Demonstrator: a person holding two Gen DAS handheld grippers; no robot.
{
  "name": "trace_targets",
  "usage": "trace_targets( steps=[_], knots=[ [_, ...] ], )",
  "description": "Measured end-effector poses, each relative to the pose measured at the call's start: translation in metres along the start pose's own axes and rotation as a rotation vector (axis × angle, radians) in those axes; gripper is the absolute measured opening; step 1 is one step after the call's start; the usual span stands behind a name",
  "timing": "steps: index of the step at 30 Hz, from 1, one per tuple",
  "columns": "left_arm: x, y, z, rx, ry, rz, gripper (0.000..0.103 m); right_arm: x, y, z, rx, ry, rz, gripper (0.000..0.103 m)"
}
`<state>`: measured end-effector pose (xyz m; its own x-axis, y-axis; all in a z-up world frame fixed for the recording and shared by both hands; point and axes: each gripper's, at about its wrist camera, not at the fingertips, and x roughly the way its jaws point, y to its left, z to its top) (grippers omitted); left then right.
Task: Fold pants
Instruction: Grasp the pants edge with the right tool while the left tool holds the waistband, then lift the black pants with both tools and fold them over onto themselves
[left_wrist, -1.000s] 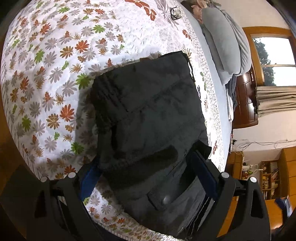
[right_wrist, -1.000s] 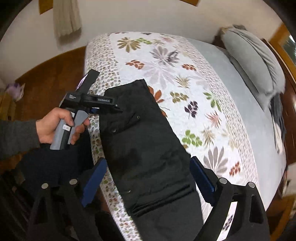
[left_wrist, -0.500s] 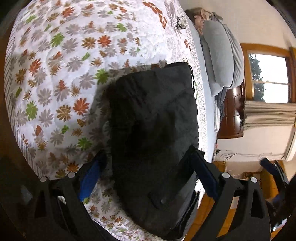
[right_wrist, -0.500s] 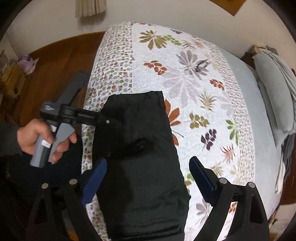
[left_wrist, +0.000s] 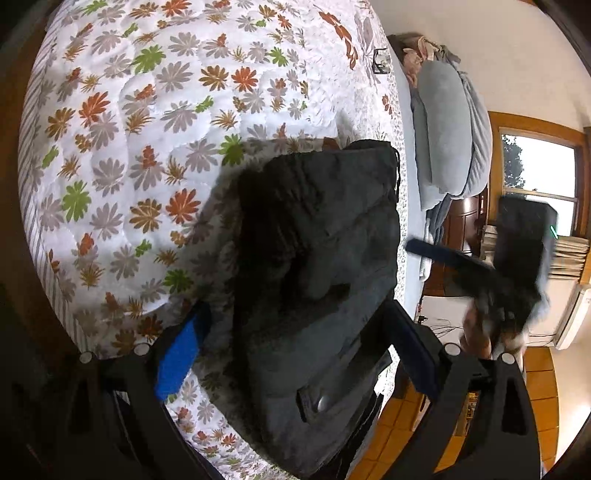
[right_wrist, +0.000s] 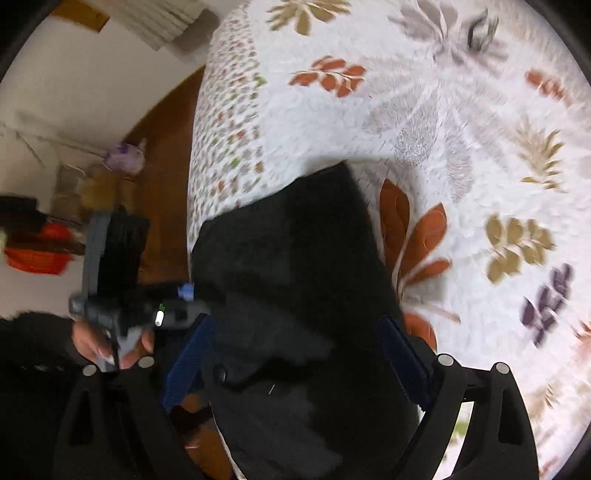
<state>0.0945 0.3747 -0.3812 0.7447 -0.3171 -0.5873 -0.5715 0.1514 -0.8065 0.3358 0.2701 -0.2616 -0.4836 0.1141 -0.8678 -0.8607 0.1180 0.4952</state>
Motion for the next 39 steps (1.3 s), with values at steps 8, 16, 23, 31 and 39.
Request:
trace_targets(
  steps=[8,16,23,31,39],
  knots=[
    [0.007,-0.007,0.004,0.021,0.024,0.035,0.095,0.044,-0.037,0.046,0.044,0.112,0.212,0.094],
    [0.001,-0.007,0.004,0.013,0.01,0.013,0.089,0.062,-0.018,0.055,-0.007,0.244,0.293,0.051],
    [-0.007,0.006,0.009,-0.041,-0.021,-0.027,0.089,0.043,-0.012,0.044,-0.007,0.216,0.33,0.028],
    [-0.019,-0.001,0.0,0.009,-0.056,-0.03,0.032,0.024,-0.006,0.036,-0.013,0.183,0.285,0.025],
    [-0.04,-0.045,-0.026,0.16,-0.108,-0.055,0.021,-0.024,0.018,0.006,0.003,0.077,0.185,0.024]
  ],
)
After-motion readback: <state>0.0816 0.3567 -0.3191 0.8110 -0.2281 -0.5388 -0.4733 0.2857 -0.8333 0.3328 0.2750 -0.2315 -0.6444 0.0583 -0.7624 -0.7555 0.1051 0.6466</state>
